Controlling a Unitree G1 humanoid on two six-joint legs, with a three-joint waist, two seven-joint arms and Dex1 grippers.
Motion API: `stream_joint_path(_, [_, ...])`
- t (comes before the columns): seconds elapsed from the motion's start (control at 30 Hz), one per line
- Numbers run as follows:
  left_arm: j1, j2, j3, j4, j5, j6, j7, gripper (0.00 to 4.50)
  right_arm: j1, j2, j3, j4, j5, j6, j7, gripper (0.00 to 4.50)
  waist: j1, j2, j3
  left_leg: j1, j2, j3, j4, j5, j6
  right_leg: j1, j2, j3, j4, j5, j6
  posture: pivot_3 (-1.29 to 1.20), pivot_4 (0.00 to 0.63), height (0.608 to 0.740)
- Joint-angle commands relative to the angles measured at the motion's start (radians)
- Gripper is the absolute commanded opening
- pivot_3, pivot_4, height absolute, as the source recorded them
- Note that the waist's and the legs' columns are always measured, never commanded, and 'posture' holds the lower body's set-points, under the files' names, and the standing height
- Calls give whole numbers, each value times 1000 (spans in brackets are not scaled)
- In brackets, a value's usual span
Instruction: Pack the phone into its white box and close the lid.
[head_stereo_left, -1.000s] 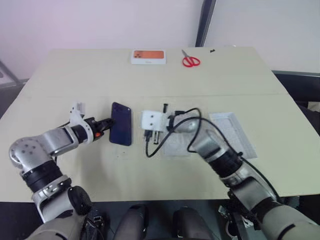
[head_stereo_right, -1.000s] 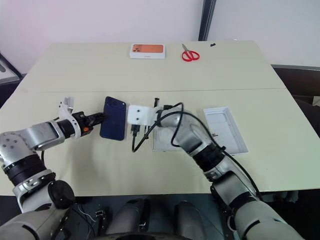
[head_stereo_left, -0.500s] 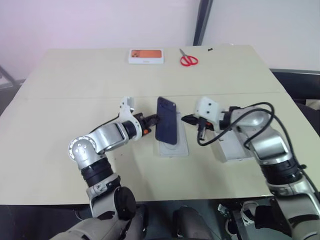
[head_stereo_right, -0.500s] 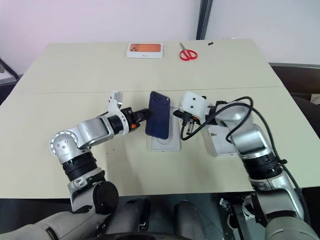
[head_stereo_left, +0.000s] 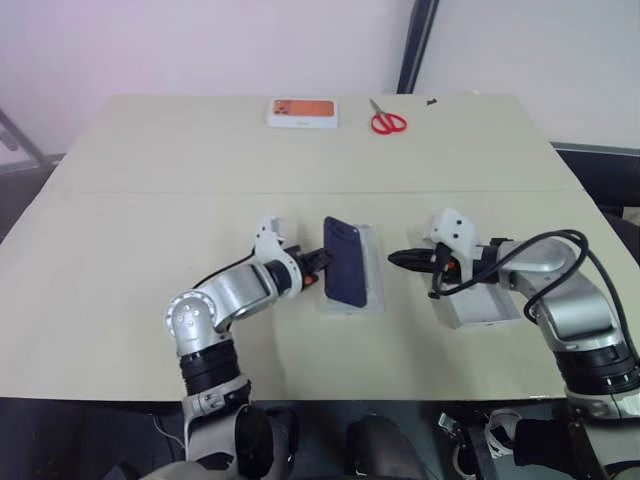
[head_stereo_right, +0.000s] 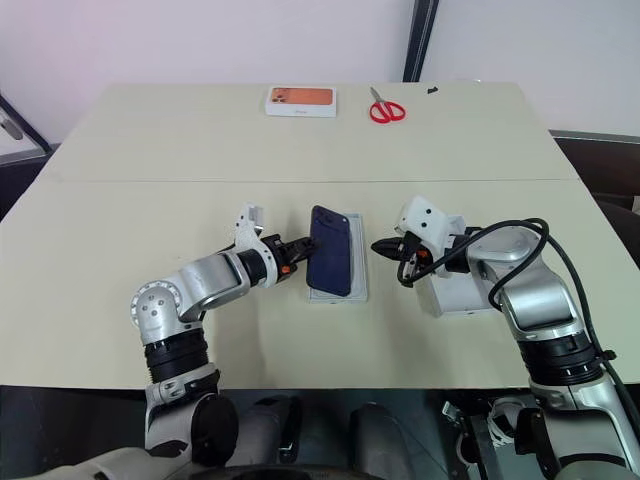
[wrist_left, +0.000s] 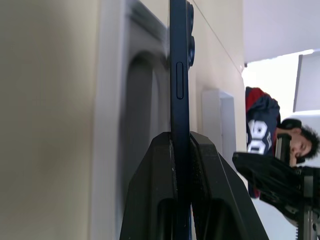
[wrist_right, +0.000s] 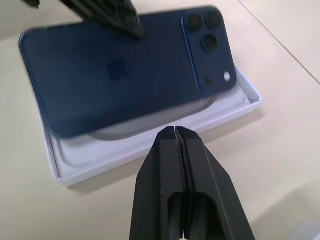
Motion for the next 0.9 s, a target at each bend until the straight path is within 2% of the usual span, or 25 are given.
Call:
stream_joint_path(0.03, [-7, 18, -56, -13, -52, -32, -16, 49, 3, -13, -18, -24, 17, -13, -13, 0, 0, 0, 0, 0, 0, 0, 0, 0, 0, 0, 0, 0, 0, 0, 0, 0, 150, 740])
stream_joint_path(0.07, [-4, 25, -66, -12, -58, -38, -18, 49, 6, -16, -15, -24, 15, -16, -15, 0, 0, 0, 0, 0, 0, 0, 0, 0, 0, 0, 0, 0, 0, 0, 0, 0, 150, 740])
stream_joint_path(0.17, [3, 50, -91, -6, -78, -57, -20, 1244, 9, -18, -10, -25, 13, -20, -18, 0, 0, 0, 0, 0, 0, 0, 0, 0, 0, 0, 0, 0, 0, 0, 0, 0, 150, 740])
stream_joint_path(0.33, [12, 128, -133, -28, -110, -60, -34, 3717, 5, -20, -6, -27, 13, -22, -21, 0, 0, 0, 0, 0, 0, 0, 0, 0, 0, 0, 0, 0, 0, 0, 0, 0, 150, 740])
stream_joint_path(0.6, [24, 446, -204, -111, -81, -10, -254, 3717, -7, -20, 6, -18, 6, -38, -23, 0, -2, 0, 0, 0, 0, 0, 0, 0, 0, 0, 0, 0, 0, 0, 0, 0, 150, 740])
stream_joint_path(0.67, [19, 551, -225, -141, -27, -7, -354, 3717, -10, -20, 10, -14, 4, -42, -24, 0, -2, 1, 0, 0, 0, 0, 0, 0, 0, 0, 0, 0, 0, 0, 0, 0, 150, 740])
stream_joint_path(0.73, [11, 677, -256, -168, 94, -69, -505, 3717, -21, -17, 20, -1, -10, -54, -35, 0, -2, 1, 0, 0, 0, 0, 0, 0, 0, 0, 0, 0, 0, 0, 0, 0, 150, 740])
stream_joint_path(0.83, [-6, 827, -345, -175, 304, -212, -708, 2904, -39, -20, 46, 35, -55, -83, -58, 0, -2, 1, 0, 0, 0, 0, -1, 0, 0, 0, 0, 0, 0, 0, -1, 0, 150, 740])
stream_joint_path(0.9, [-26, 894, -434, -162, 436, -297, -825, 1814, -51, -22, 62, 62, -91, -107, -75, 0, 1, 1, 0, 1, 0, 0, -2, 0, 0, 0, 0, 0, -1, 0, -1, 0, 150, 740])
